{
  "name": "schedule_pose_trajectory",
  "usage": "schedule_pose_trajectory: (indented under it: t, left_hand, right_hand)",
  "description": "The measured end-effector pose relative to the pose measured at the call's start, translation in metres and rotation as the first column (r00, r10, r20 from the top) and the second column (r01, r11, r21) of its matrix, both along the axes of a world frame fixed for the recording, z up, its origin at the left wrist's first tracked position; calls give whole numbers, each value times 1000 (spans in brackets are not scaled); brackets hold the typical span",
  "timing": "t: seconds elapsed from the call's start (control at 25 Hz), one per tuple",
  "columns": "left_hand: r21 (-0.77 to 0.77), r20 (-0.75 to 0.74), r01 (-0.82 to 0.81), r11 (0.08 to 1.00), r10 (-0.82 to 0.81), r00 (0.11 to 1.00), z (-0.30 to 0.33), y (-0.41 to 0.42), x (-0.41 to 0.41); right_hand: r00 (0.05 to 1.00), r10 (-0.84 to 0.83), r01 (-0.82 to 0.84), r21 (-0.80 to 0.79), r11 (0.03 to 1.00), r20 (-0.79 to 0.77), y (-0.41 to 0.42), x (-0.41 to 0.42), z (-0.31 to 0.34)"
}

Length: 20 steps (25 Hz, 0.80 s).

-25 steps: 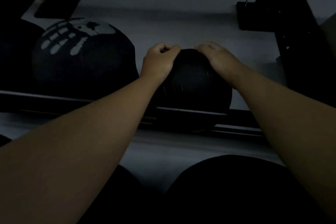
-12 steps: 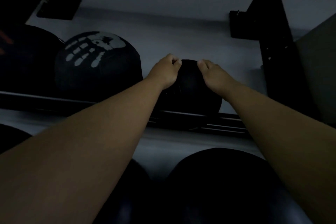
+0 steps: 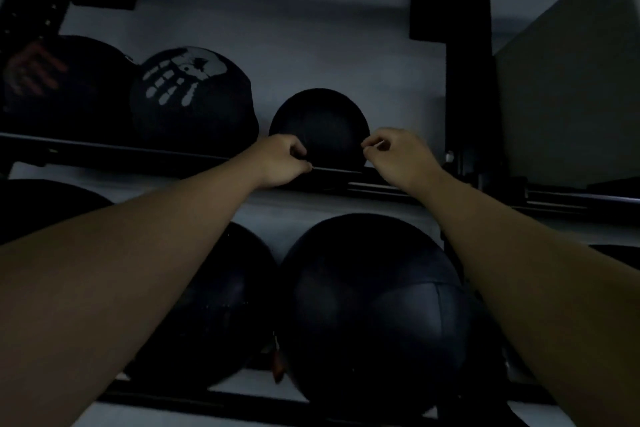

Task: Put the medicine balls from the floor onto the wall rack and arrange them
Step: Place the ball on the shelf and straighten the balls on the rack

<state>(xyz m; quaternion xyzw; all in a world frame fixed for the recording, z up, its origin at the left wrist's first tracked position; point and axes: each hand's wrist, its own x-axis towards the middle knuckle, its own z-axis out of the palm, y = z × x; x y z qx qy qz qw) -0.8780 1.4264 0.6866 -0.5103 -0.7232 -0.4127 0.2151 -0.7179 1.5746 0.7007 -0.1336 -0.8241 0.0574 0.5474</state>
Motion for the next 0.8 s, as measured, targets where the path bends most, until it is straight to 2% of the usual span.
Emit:
schedule_pose_trajectory:
  t: [0.32,0.56,0.64,0.8]
  left_hand:
    - [-34,157,-65,997,70,985,-90,-23,77]
    - [-123,255,-47,991,78,964,-124,-14,97]
    - [-158,365,17,987,42,930,-135,-2,95]
    - [-238,615,105,965,66,785,-152,25,92]
  right_hand:
    - [966,-38,56,-63,996,255,-21,100,-93]
    - [936,-56,117,-158,980,346,0,112,-130]
    - [910,-118,203,-179,963,396,10,105,-136]
    - [866,-192,331,-244,911,461,11,86,-137]
